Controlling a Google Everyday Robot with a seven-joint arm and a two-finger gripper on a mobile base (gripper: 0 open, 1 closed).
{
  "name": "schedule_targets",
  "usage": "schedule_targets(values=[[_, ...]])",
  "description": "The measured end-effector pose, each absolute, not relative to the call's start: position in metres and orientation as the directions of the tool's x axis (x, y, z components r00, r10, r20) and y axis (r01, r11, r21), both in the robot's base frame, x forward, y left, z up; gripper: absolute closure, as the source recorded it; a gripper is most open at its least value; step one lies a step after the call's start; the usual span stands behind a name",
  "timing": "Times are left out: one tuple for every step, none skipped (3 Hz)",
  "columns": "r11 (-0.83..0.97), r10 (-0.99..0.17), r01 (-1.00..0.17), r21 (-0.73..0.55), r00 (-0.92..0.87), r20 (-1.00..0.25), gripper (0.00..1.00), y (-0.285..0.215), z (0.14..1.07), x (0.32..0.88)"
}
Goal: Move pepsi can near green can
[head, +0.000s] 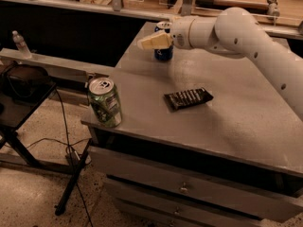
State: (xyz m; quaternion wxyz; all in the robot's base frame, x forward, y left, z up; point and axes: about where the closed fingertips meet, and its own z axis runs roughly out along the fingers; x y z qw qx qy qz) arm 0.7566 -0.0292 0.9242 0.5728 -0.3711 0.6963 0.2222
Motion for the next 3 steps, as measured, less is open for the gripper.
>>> schedule_targets(values=[[0.639, -0.264, -0.763, -0.102, -0.093, -0.96, 0.37, -0.027, 0.924, 0.759], [0.654, -0.272, -0.751, -0.084, -0.13, -0.954, 0.6, -0.029, 0.922, 0.758], [0.669, -0.244, -0.742, -0.054, -0.15, -0.958, 0.83, -0.04, 0.928, 0.757]])
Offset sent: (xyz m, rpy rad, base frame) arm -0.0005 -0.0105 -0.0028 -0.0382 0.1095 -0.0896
